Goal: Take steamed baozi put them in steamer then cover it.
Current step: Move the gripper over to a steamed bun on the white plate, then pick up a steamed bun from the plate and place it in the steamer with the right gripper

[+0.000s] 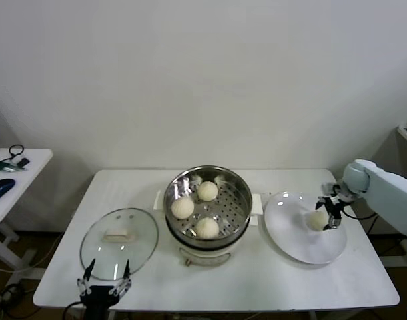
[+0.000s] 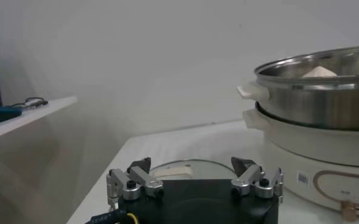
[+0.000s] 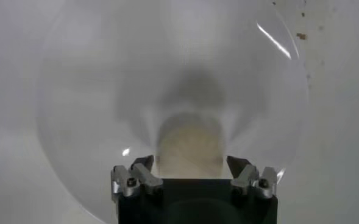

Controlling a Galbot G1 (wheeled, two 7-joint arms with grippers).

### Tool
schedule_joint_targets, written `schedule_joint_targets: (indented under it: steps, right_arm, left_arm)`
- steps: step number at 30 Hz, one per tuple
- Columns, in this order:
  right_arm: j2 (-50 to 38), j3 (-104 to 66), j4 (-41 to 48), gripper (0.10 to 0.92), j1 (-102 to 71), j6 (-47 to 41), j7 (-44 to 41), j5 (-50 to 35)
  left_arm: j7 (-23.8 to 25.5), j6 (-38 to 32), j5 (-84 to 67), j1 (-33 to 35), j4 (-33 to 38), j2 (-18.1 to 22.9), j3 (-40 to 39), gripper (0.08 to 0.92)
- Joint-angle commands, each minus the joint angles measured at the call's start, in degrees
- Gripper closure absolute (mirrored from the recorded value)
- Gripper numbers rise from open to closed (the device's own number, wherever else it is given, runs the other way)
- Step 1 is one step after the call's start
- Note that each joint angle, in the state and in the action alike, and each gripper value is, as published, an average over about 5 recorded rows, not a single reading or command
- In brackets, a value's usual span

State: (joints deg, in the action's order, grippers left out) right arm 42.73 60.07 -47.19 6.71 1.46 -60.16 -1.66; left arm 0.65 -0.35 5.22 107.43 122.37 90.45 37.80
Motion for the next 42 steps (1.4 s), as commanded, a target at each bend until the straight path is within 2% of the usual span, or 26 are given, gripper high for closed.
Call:
schedule_joint_targets:
  steps: [1,6,10,13,21,26,34,42]
  right_arm:
    - [0.6,-0.9,0.9,0.3,-1.0,-0.2,0.1,0.9]
    - [0.1,-0.6,0.3,0.425,-0.6,-0.4,-0.2,1.0]
    - [-1.4,1.6,-3.0,0.453,2.6,-1.6,0.2,-1.0]
    - [-3.8,9.7,-8.8,0.456,10.7,-3.8,0.8,-5.2]
    - [-4.6,41.4,-30.1,0.457,48.3,-12.0,2.9,-25.5]
    - [0.2,47.5,-39.9,0.457,63.8,-15.6,3.4,-37.0]
    - [8.4,39.4,-47.8,0.455,61.4,-22.0,8.9,-47.7]
    - [14.1,34.8,-46.2,0.457,49.9,-24.4,12.7,-46.0]
  left_arm:
    - [0.0,0.0,0.0,0.0,0.0,-0.1,0.0,0.177]
    - [0.0,-0.1,0.0,-0.1,-0.2,0.0,0.0,0.177]
    - [0.0,-0.1,0.0,0.0,-0.1,0.0,-0.1,0.177]
    - [0.0,-0.1,0.0,0.0,0.0,-0.1,0.0,0.177]
    - [0.1,0.1,-0.1,-0.1,0.2,-0.3,-0.3,0.177]
    - [0.2,0.4,-0.4,-0.5,0.3,-0.6,-0.5,0.177]
    - [0.5,0.7,-1.0,-0.8,0.5,-1.4,-0.7,0.177]
    - [0.5,0.5,-0.9,-0.5,1.4,-1.5,-1.1,0.177]
